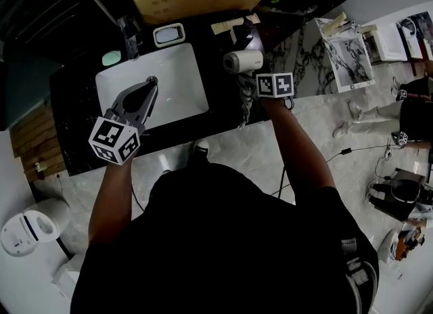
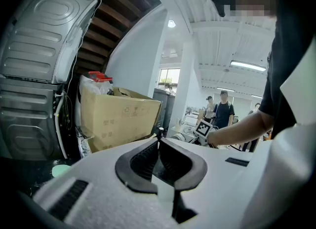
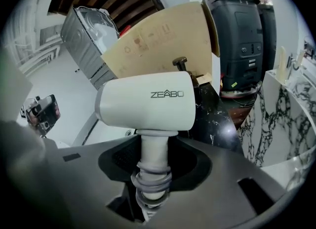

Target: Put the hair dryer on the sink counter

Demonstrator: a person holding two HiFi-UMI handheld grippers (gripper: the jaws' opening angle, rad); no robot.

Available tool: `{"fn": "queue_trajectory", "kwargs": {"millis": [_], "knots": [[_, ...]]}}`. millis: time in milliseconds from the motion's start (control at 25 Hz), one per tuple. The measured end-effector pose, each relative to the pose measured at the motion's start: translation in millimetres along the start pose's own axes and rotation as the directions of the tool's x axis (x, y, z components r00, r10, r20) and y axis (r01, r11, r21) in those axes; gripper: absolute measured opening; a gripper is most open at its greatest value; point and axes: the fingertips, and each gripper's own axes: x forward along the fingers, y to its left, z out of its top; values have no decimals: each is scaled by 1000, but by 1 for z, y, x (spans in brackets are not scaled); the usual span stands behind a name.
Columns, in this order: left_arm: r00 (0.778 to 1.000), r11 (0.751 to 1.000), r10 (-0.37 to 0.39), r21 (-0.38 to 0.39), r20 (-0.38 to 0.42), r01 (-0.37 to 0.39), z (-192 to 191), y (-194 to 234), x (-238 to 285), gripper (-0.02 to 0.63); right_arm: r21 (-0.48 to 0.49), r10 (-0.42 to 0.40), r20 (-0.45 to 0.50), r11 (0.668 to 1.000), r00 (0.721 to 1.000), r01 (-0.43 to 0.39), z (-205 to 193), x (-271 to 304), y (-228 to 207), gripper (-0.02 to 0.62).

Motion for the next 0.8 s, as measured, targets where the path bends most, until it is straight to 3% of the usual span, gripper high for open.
{"fn": "queue_trajectory", "kwargs": {"millis": [800], "knots": [[1000, 1000, 18, -14, -7, -18, -7, 4, -11, 23, 3, -43, -173, 999, 984, 44, -18, 46, -7, 167]]}}
